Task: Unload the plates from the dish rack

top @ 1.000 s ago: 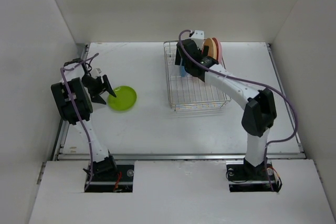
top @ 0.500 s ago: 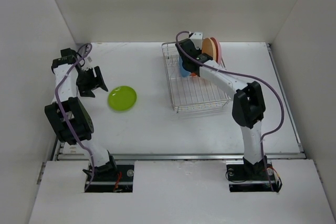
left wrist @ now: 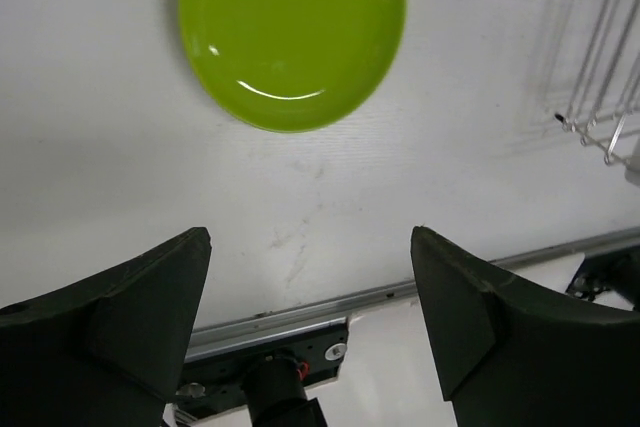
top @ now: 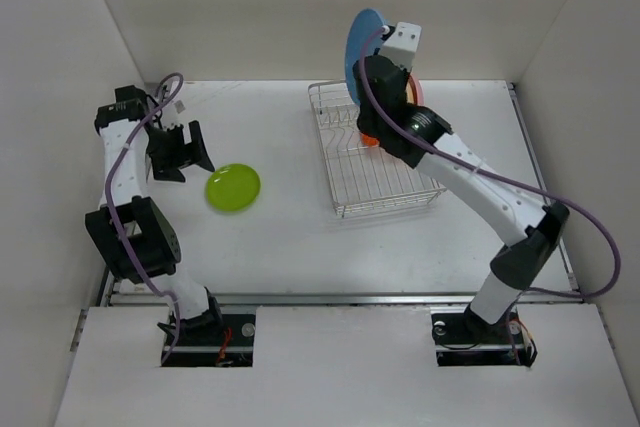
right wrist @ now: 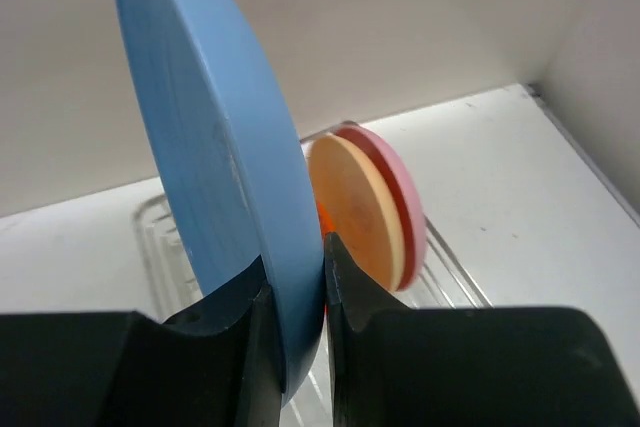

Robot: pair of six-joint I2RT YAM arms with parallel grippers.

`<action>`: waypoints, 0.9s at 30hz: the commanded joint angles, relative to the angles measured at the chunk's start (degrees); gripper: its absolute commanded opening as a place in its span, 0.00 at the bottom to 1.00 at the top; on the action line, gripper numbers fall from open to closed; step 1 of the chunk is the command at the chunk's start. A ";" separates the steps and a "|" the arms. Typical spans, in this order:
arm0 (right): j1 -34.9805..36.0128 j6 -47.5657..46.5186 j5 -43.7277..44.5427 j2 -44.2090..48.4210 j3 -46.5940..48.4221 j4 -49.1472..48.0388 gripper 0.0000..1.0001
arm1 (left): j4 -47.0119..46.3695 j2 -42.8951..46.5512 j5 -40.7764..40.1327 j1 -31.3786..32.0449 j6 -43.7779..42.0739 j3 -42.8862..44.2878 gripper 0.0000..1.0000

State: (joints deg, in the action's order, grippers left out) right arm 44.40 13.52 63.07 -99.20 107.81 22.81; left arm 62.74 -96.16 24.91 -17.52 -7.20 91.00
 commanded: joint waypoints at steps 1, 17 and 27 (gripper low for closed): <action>1.39 -3.32 -10.22 4.62 -3.81 -5.84 0.00 | 3.87 6.23 7.07 2.74 -5.71 2.51 0.79; 1.39 -4.55 -91.01 4.11 -20.00 -15.78 0.00 | 7.74 8.62 15.34 7.06 -16.50 -0.82 0.89; 1.39 -11.12 -103.13 -9.25 -16.59 0.97 0.00 | 7.22 11.08 9.11 4.17 -16.97 -5.48 0.89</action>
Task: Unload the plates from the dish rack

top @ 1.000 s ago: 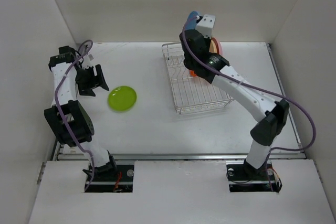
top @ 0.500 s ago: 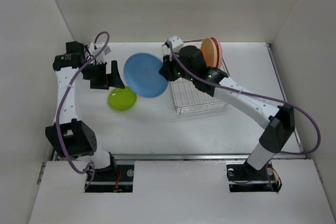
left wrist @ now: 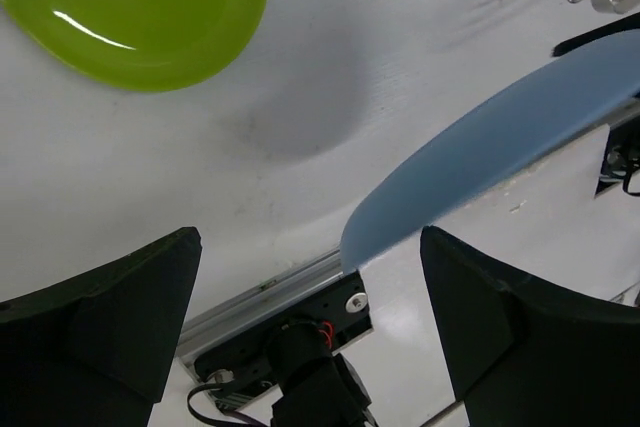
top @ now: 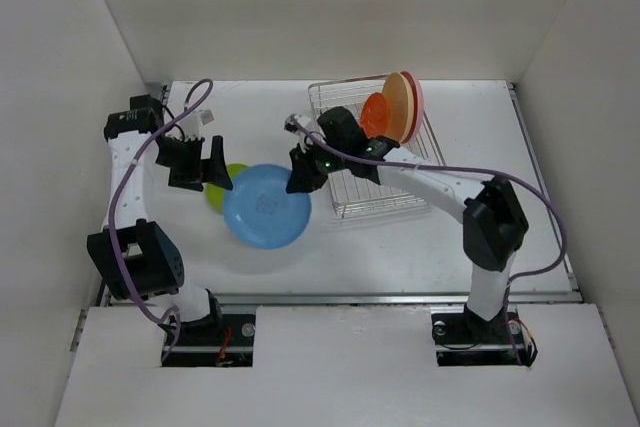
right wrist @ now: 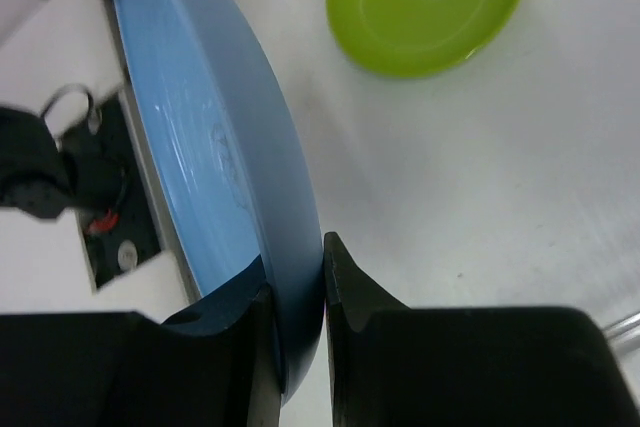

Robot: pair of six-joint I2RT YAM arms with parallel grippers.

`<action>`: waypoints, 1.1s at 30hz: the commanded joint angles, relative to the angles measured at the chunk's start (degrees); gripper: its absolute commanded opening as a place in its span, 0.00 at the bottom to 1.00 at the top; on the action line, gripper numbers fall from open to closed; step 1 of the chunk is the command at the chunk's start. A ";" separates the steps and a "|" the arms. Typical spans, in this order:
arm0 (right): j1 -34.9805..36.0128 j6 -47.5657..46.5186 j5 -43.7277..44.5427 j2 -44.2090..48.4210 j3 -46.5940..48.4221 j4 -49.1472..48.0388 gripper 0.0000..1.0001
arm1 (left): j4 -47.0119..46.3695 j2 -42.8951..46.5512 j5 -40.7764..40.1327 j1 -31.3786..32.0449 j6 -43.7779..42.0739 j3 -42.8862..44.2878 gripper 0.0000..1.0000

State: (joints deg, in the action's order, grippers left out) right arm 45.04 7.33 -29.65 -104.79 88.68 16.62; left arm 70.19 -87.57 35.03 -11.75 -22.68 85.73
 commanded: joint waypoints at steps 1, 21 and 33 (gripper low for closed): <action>0.75 -5.92 -11.73 -5.06 2.55 9.02 0.00 | -0.23 3.01 -1.88 -1.61 -1.49 -0.22 0.89; 4.45 -3.57 7.75 -21.60 12.48 19.51 0.45 | -1.55 3.02 -5.14 -1.61 2.20 -0.22 0.90; 4.45 4.87 26.10 -1.40 4.23 9.49 0.72 | -1.55 3.02 -5.67 -1.61 2.20 -0.74 0.90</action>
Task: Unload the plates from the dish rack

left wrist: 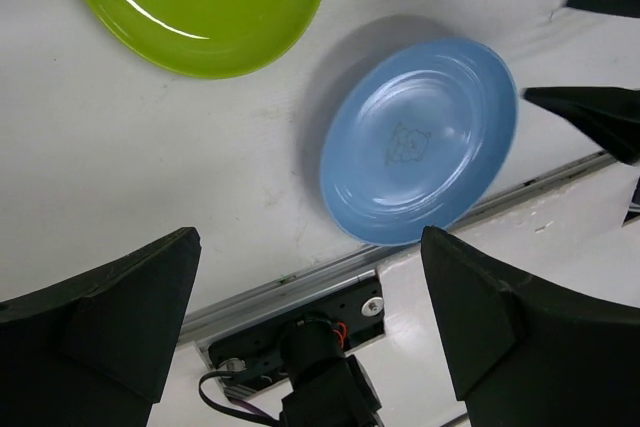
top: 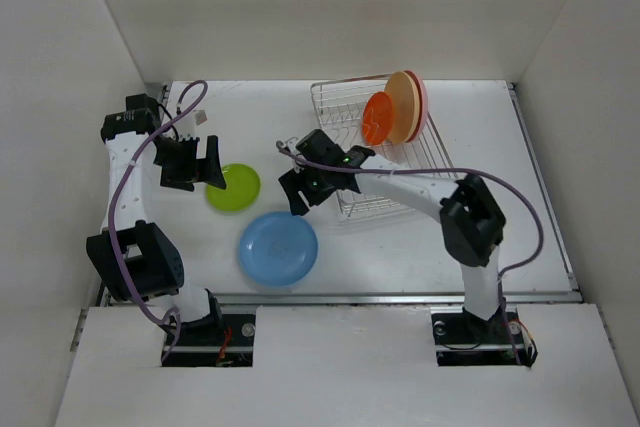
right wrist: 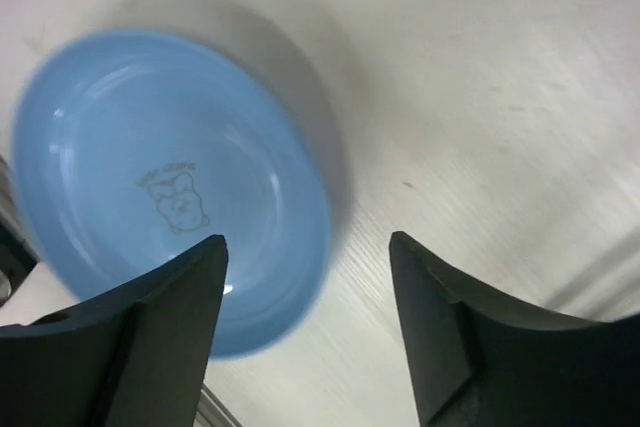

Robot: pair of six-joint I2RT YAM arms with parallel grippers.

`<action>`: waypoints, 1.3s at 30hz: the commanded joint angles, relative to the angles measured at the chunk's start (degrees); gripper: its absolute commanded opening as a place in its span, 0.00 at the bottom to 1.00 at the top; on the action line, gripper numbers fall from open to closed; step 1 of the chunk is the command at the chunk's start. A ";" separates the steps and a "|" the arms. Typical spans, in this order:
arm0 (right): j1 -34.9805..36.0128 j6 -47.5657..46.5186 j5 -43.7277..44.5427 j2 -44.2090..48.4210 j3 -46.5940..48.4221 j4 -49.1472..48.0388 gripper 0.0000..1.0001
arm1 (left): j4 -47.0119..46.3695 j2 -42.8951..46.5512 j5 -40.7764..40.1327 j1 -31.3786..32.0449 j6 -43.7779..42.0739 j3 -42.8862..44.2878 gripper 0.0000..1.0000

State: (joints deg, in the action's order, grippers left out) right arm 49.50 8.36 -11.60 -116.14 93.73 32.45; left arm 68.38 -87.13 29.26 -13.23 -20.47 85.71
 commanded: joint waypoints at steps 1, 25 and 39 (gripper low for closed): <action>-0.01 4.55 9.65 13.36 -2.83 -6.95 0.74 | 0.26 2.58 0.10 -0.12 -0.01 -0.72 0.90; -41.92 13.00 26.46 38.27 -28.15 -3.52 0.91 | 0.26 2.58 0.63 -0.12 -1.06 -2.39 0.90; -45.19 11.06 21.34 27.10 -29.92 -12.23 0.51 | 0.26 3.11 0.10 -0.12 -1.06 -2.39 0.90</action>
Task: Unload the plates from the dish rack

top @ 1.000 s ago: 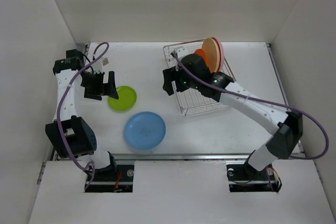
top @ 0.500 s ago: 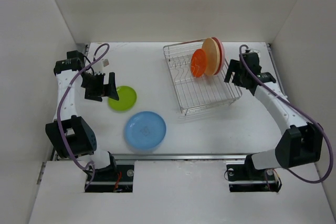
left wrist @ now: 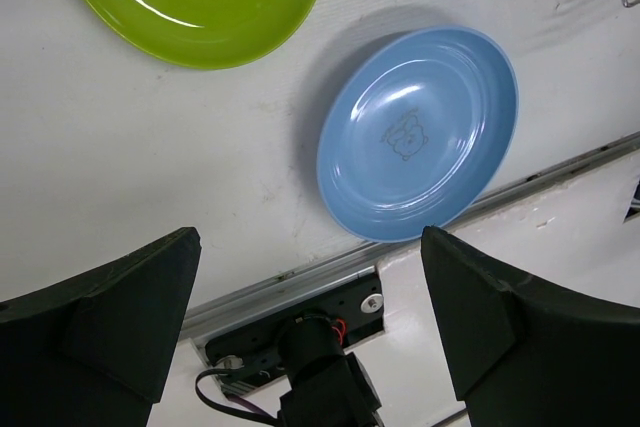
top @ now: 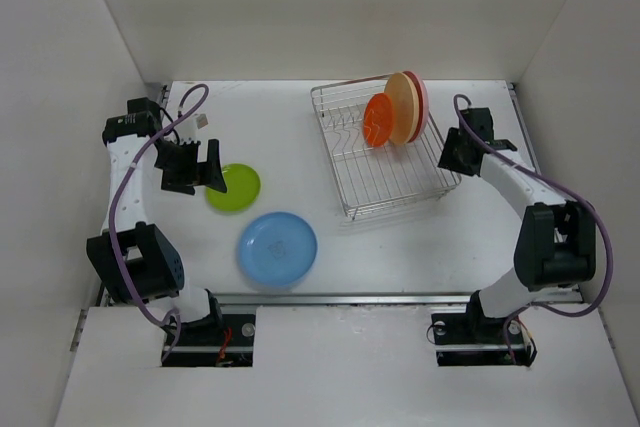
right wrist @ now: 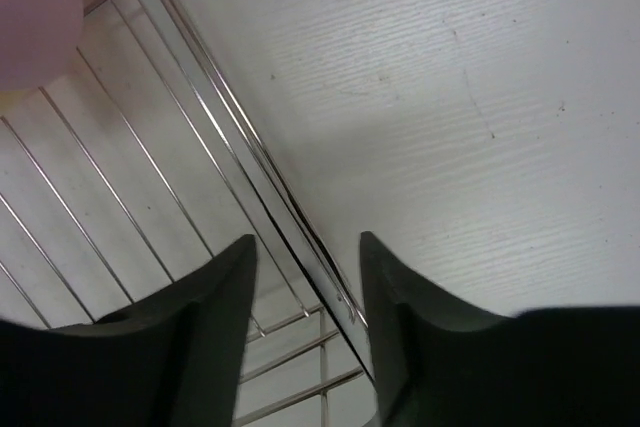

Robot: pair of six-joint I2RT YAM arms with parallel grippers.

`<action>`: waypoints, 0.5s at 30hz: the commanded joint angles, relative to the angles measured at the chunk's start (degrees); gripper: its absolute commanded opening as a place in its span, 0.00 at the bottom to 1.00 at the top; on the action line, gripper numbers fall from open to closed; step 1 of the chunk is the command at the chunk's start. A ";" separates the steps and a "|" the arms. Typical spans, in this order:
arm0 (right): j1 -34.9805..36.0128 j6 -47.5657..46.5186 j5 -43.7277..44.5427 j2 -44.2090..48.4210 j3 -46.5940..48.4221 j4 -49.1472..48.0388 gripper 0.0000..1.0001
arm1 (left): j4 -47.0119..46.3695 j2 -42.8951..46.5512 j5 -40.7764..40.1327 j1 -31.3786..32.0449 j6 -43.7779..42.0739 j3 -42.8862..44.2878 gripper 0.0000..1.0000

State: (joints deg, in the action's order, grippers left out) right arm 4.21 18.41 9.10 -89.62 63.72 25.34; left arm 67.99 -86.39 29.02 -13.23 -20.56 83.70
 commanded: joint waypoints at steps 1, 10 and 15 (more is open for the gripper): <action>-0.42 2.66 1.87 -0.28 0.08 -3.48 0.44 | 0.66 2.37 0.34 -0.12 -0.98 -0.38 0.90; 1.76 3.29 7.86 9.02 -5.45 0.05 0.05 | 0.66 2.37 0.34 -0.12 -1.50 -0.38 0.90; 2.30 1.73 9.08 11.67 -7.21 0.58 0.06 | 0.66 1.84 0.87 -0.12 -1.50 -0.38 0.90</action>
State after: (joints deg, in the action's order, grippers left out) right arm 6.59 18.83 12.58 -81.21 56.05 26.50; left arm 67.96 -86.37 28.88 -13.23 -20.95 83.70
